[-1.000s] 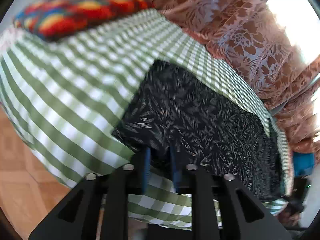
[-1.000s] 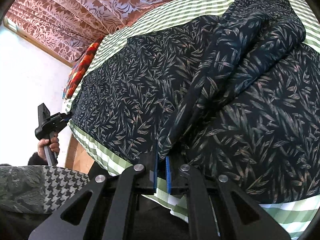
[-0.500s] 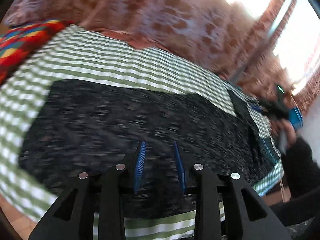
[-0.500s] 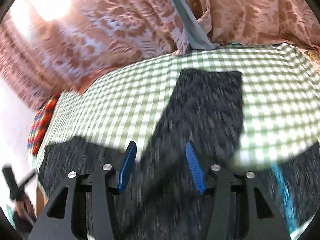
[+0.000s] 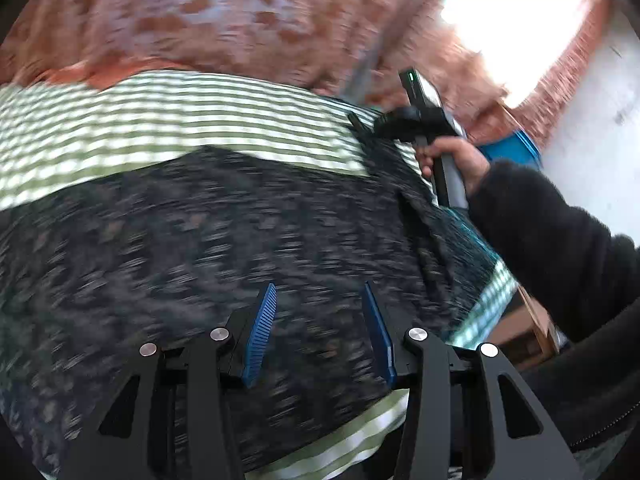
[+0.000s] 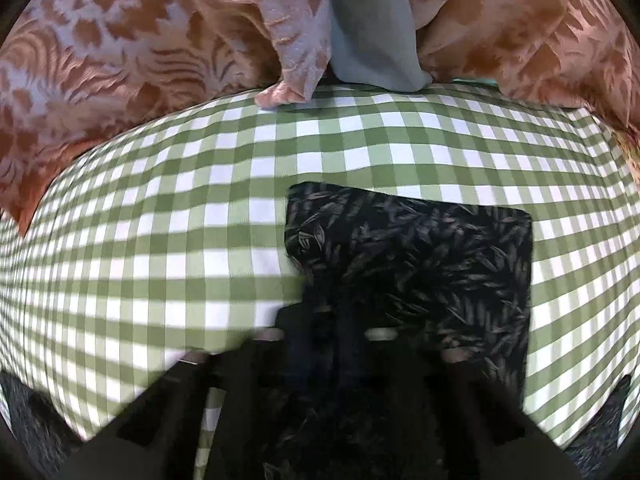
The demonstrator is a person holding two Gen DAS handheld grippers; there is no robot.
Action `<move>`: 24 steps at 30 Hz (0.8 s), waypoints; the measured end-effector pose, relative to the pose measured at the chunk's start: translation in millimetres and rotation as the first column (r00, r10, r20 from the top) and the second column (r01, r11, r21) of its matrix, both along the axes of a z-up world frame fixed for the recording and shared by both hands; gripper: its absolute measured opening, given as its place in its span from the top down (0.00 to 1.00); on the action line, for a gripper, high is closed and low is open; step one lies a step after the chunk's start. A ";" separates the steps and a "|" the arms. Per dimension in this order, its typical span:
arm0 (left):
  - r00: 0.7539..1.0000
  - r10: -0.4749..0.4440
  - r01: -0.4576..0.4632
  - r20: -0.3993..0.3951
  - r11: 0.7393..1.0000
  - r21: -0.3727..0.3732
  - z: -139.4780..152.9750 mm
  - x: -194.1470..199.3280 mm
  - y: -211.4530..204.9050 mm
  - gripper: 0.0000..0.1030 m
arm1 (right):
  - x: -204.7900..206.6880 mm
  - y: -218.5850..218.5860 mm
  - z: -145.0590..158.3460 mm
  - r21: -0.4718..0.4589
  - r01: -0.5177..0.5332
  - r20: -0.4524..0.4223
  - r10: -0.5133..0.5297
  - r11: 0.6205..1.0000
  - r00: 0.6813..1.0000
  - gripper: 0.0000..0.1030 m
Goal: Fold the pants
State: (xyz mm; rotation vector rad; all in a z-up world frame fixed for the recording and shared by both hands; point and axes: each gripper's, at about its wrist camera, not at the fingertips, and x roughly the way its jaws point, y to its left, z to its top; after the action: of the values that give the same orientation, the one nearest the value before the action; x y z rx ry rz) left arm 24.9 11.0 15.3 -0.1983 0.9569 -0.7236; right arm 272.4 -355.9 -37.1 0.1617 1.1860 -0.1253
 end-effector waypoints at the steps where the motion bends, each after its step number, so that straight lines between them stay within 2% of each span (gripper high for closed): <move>1: 1.000 -0.031 0.031 0.006 1.000 -0.002 1.5 -1.0 -10.9 0.55 | -5.2 -5.5 5.1 0.013 -0.002 0.008 0.001 1.000 1.000 0.95; 2: 0.997 -0.072 0.072 0.015 0.997 -0.004 4.6 -2.4 -24.4 0.50 | -11.9 -9.5 11.9 0.019 -0.004 0.022 0.004 1.000 1.000 0.95; 3: 0.995 -0.100 0.101 0.024 0.995 -0.009 7.1 -4.5 -34.0 0.39 | -19.1 -12.4 21.8 0.022 -0.012 0.046 0.011 1.000 0.999 0.95; 4: 0.990 -0.138 0.138 0.035 0.990 -0.016 10.1 -7.4 -46.5 0.33 | -30.1 -18.7 35.6 0.034 -0.018 0.079 0.015 0.999 0.997 0.95; 8: 0.954 -0.293 0.293 0.066 0.956 0.005 14.4 -20.6 -97.7 0.32 | -79.8 -55.5 92.7 0.119 0.000 0.210 -0.025 0.993 0.977 0.95; 10: 0.940 -0.334 0.330 0.070 0.942 0.059 7.5 -26.3 -123.4 0.33 | -107.1 -74.6 116.7 0.163 0.021 0.262 -0.063 0.986 0.963 0.95; 12: 0.928 -0.370 0.364 0.053 0.927 0.091 -1.4 -29.4 -138.8 0.41 | -133.2 -93.0 134.5 0.196 0.040 0.304 -0.099 0.980 0.947 0.95; 14: 0.917 -0.397 0.390 0.038 0.914 0.114 -8.8 -31.7 -153.2 0.41 | -168.8 -114.7 153.5 0.234 0.063 0.349 -0.144 0.970 0.926 0.95; 17: 0.904 -0.427 0.416 0.027 0.891 0.182 -24.2 -40.6 -168.3 0.60 | -223.9 -145.3 164.2 0.256 0.109 0.382 -0.204 0.961 0.902 0.95; 18: 0.904 -0.426 0.412 0.026 0.887 0.206 -29.0 -40.7 -168.6 0.71 | -237.2 -148.3 167.4 0.257 0.125 0.377 -0.219 0.958 0.900 0.95; 19: 0.904 -0.428 0.412 0.024 0.883 0.223 -33.5 -41.4 -170.7 0.78 | -256.0 -160.4 162.3 0.262 0.157 0.360 -0.247 0.952 0.900 0.95; 20: 0.904 -0.427 0.411 0.023 0.881 0.232 -37.2 -41.8 -171.9 0.78 | -271.9 -170.6 155.7 0.269 0.191 0.336 -0.278 0.944 0.900 0.95; 22: 0.904 -0.427 0.410 0.025 0.881 0.234 -40.1 -41.6 -173.7 0.83 | -303.5 -196.0 123.3 0.316 0.281 0.252 -0.366 0.906 0.896 0.95; 24: 0.901 -0.433 0.415 0.027 0.879 0.235 -38.8 -41.2 -174.4 0.88 | -318.3 -209.3 96.2 0.350 0.338 0.194 -0.421 0.873 0.886 0.95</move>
State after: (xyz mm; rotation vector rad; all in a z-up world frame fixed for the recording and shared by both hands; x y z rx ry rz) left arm -16.3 -163.4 -23.5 0.2490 1.0088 -1.0104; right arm -45.9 -565.2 59.1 0.6744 0.8861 -0.2595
